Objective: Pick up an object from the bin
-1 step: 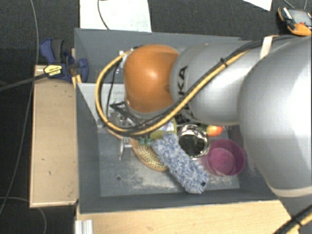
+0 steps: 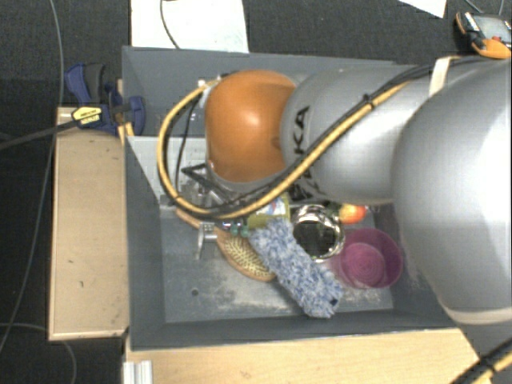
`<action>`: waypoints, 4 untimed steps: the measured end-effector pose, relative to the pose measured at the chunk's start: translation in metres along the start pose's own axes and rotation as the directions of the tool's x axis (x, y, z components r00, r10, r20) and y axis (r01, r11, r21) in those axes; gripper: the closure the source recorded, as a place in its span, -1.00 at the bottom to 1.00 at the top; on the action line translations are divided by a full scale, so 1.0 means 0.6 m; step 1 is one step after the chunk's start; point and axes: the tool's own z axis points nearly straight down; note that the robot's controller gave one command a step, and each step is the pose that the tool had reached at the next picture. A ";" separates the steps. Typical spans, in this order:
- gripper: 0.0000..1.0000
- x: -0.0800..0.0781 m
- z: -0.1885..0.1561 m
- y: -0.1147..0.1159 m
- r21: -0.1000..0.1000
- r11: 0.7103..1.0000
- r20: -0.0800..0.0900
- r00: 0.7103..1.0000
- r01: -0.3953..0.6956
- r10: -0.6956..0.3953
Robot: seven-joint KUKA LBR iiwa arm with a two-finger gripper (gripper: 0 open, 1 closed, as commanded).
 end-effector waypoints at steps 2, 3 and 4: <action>-1.00 -0.019 0.158 -0.123 -0.013 0.971 0.014 0.971 -0.239 0.239; -1.00 0.003 0.157 -0.141 -0.002 1.000 0.001 1.000 -0.005 0.005; -1.00 -0.019 0.157 -0.125 -0.013 0.976 0.016 0.976 -0.215 0.215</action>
Offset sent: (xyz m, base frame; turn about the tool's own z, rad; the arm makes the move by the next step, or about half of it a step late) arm 0.0107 -0.0741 -0.0953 0.2418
